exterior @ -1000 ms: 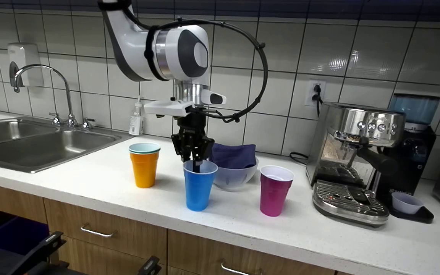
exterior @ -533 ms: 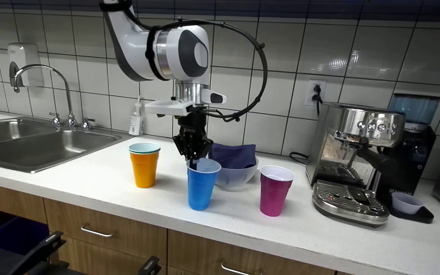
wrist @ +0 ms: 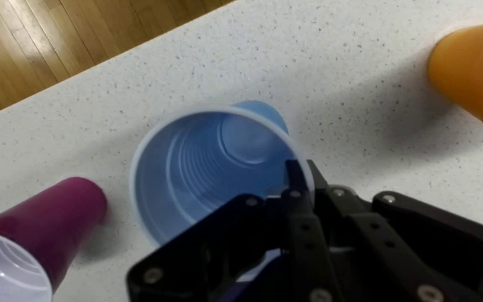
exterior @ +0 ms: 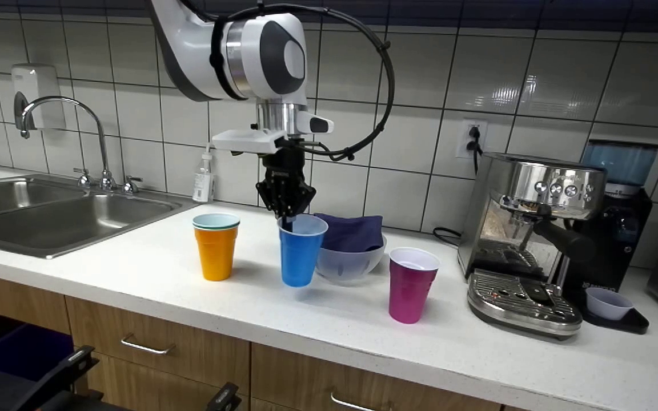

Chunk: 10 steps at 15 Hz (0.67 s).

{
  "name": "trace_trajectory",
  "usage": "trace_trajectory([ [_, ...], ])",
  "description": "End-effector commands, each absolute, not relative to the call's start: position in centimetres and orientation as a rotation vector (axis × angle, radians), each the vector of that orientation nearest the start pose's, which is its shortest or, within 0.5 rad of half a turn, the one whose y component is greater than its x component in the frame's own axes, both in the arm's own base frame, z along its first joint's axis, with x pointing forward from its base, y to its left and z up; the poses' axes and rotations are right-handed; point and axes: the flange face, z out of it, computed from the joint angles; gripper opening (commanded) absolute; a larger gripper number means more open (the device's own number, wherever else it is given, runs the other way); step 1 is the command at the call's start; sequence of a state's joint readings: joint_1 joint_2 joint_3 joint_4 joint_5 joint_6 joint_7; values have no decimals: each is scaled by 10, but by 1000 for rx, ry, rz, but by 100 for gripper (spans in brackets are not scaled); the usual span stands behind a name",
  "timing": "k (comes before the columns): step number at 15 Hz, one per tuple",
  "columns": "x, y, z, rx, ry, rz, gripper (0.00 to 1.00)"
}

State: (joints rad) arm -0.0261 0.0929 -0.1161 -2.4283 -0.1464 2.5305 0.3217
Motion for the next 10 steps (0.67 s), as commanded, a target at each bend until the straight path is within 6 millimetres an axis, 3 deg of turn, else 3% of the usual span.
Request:
trace_trajectory([
  [1, 487, -56, 300, -3165, 527, -138, 1],
  [10, 498, -15, 355, -3098, 427, -377, 1],
])
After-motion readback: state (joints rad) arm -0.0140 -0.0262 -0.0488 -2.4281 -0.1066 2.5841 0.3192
